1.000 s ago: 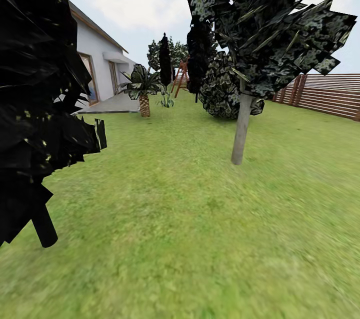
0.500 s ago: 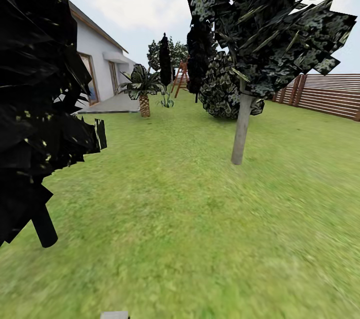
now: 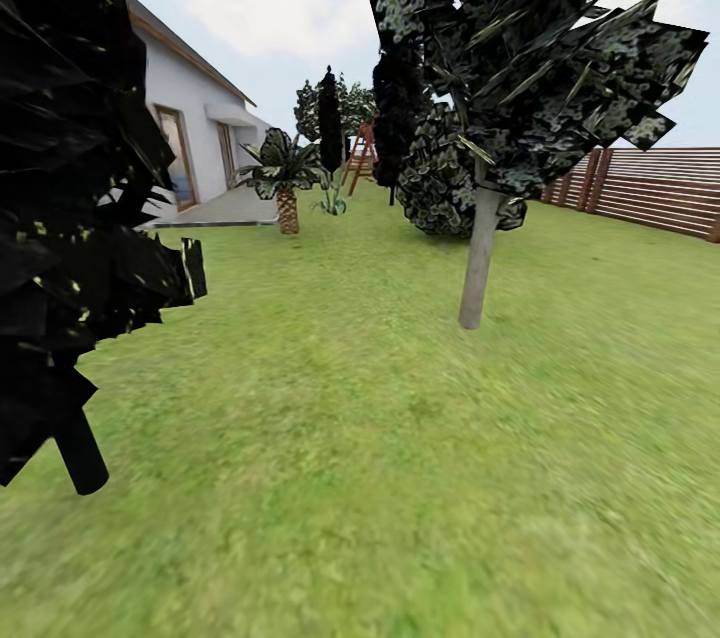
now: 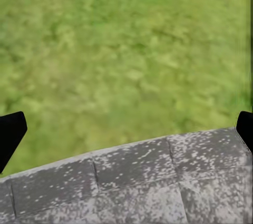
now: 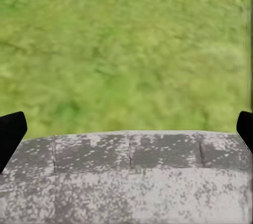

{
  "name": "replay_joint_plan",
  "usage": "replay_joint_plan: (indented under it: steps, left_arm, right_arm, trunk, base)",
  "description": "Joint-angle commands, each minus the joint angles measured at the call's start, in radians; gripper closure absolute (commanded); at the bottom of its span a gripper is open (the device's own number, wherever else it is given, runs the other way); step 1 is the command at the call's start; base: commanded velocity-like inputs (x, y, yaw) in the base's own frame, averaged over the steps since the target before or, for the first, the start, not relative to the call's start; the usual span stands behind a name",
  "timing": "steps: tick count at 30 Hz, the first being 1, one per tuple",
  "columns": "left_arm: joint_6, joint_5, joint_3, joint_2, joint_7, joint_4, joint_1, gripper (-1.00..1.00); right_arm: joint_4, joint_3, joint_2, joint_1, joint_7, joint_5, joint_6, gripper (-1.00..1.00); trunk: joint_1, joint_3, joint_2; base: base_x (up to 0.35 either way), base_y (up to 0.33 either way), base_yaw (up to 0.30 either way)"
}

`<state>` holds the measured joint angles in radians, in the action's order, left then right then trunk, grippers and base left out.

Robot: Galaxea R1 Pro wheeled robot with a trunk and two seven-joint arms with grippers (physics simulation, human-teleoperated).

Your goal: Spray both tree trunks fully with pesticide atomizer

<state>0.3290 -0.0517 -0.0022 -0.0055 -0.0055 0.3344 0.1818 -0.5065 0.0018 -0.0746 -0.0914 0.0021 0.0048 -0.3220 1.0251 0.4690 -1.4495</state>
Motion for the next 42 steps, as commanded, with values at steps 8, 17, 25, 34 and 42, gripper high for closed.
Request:
replay_joint_plan:
  steps: [8,17,25,34,42]
  left_arm:
    - [0.004,-0.005,0.001,0.003,0.000,0.006,0.001,-1.00]
    - [0.004,-0.007,0.006,0.019,0.001,0.008,0.001,-1.00]
    - [0.004,-0.007,0.008,0.019,0.002,0.009,0.001,-1.00]
    - [0.004,-0.008,0.008,0.019,0.001,0.009,0.001,-1.00]
    - [0.004,-0.008,0.008,0.019,0.002,0.009,0.001,-1.00]
  right_arm:
    - [0.005,0.001,0.001,-0.001,-0.003,0.001,-0.005,-1.00]
    - [0.007,0.000,0.001,-0.001,-0.005,0.001,-0.005,-1.00]
    - [0.008,0.000,0.002,-0.001,-0.006,0.001,-0.005,-1.00]
    - [0.008,0.000,0.003,-0.001,-0.007,0.001,-0.005,-1.00]
    - [0.008,0.000,0.003,-0.001,-0.007,0.002,-0.005,-1.00]
  trunk:
    - [0.000,0.001,-0.001]
    - [0.000,0.001,-0.001]
    - [0.000,0.001,-0.001]
    - [0.000,0.001,-0.001]
    - [0.000,0.001,-0.001]
  base:
    - [0.000,-0.270,0.101]
    - [-0.082,-0.261,0.268]
    - [-0.036,-0.263,0.277]
    - [-0.133,-0.246,0.277]
    - [-0.146,-0.238,0.277]
